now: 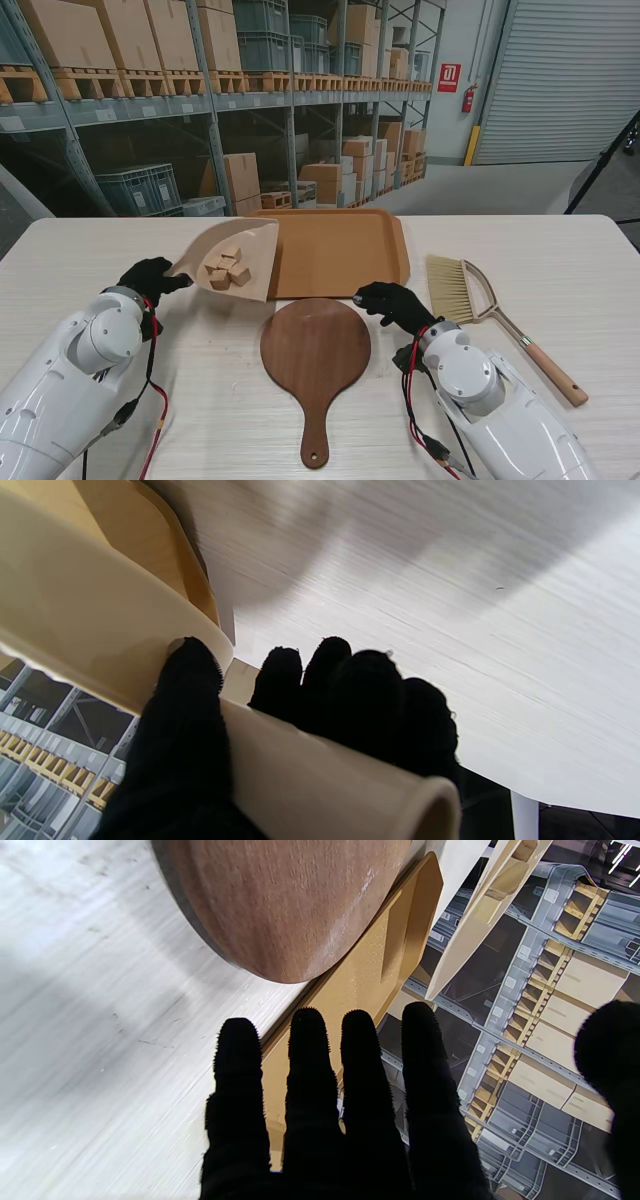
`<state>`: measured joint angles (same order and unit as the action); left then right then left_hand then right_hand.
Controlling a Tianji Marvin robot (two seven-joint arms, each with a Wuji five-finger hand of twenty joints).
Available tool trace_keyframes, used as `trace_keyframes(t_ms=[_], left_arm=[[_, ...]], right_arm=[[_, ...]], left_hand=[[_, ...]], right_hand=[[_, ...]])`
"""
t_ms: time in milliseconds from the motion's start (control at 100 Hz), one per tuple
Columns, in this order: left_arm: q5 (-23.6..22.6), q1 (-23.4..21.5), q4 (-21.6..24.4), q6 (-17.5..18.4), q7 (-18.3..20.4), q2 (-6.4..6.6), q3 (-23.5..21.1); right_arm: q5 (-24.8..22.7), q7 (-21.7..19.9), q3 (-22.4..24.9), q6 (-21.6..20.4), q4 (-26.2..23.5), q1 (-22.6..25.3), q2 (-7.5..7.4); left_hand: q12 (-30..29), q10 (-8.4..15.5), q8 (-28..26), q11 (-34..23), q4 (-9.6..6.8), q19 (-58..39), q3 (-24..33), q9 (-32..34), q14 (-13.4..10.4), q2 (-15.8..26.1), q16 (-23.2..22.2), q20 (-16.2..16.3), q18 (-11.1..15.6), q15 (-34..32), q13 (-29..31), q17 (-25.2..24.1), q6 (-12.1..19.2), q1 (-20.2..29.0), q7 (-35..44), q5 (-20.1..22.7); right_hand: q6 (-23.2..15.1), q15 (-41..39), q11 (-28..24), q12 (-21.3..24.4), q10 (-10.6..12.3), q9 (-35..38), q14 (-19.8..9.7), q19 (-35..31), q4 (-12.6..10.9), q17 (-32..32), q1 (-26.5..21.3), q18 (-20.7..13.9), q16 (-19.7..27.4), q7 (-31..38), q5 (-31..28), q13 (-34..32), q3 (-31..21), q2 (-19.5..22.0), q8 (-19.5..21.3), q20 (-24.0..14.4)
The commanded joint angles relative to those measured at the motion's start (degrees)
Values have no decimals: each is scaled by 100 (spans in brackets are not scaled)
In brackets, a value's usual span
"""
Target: Sweep wood blocks off a wooden cutting board into a dustpan and pour them into a container
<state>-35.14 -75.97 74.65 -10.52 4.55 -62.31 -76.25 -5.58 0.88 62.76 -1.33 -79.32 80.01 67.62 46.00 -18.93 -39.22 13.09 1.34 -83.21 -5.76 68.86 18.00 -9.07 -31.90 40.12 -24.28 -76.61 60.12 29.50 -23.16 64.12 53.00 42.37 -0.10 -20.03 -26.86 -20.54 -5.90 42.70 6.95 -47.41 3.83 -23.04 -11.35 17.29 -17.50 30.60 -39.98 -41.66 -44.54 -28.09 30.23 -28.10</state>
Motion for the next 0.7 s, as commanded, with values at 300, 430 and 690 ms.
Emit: trace_keyframes(t_ms=[300,430,690], left_arm=[[-69,908,-732,233,273,15,614],[-146,1114,-930,269,311,29,793],[-397,1341,-1166,268,276,54,1039]], right_arm=[[56,-82,-33,39,-27,64,22],[66,-61,-33,37,-28,67,29],[109,-64,-51,65,-20,60,37]], left_hand=[[-218,2291,-39,-8988,-62,-203,527,290,-1627,934,137,13,491,325,377,118,33,549,459,373],[-474,2212,66,-8616,-90,-61,545,222,-1522,863,239,-108,485,771,313,137,15,537,424,377],[-829,2159,370,-8005,-139,286,592,221,-1375,640,427,-420,380,1457,455,356,-82,557,289,473]], right_hand=[[-124,-105,-114,-92,-53,108,-6,49,-51,67,36,109,-93,-46,-42,62,-23,82,58,-182],[-127,-104,-118,-98,-40,113,-10,48,-52,63,35,107,-93,-49,-39,66,-23,84,59,-186],[-122,-105,-124,-107,-50,124,-5,51,-53,64,27,106,-95,-47,-46,62,-28,81,61,-191]])
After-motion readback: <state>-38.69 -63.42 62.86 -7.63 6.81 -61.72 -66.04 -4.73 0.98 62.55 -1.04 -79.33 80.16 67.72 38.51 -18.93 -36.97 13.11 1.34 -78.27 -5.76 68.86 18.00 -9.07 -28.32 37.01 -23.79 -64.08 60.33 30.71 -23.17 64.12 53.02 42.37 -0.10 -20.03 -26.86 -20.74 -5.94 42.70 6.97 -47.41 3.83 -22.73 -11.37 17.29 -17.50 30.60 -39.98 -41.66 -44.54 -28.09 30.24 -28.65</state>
